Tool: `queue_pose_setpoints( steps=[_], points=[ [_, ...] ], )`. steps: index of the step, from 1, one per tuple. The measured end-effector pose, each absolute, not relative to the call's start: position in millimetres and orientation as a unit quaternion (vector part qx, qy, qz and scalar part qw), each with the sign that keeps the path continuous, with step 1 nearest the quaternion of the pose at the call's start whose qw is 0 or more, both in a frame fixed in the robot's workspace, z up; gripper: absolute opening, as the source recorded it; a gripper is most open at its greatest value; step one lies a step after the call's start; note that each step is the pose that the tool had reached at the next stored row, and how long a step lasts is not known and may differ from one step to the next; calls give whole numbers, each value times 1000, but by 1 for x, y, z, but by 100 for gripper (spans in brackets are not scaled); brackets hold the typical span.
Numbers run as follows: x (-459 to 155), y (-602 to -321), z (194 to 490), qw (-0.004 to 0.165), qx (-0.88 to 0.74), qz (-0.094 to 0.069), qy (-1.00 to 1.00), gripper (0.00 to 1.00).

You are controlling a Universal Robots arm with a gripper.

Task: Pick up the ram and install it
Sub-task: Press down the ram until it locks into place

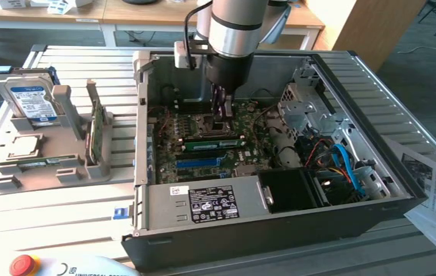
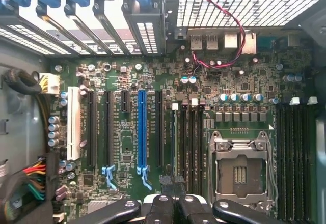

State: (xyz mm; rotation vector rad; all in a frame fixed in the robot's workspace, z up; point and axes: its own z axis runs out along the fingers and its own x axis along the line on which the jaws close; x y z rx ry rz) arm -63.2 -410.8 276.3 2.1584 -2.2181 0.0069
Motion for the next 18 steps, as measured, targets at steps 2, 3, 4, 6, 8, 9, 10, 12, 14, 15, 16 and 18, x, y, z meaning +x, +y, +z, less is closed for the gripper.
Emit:
queue_pose_setpoints(
  steps=[2,3,4,6,8,9,10,12,14,15,16,18],
  points=[
    [-63,-411,280,25,697,3,-716,10],
    [-63,-411,282,25,697,4,-716,10],
    [-63,-411,284,26,697,4,-716,10],
    [-63,-411,288,27,697,5,-716,10],
    [-63,-411,292,28,697,6,-716,10],
    [-63,-411,294,29,697,7,-716,10],
    [-63,-411,296,30,697,7,-716,10],
    [-63,-411,299,31,697,8,-716,10],
    [-63,-411,303,33,697,9,-716,10],
    [-63,-411,305,33,697,10,-716,10],
    [-63,-411,306,33,697,10,-716,10],
    [-63,-411,310,34,697,11,-716,10]
  ],
)
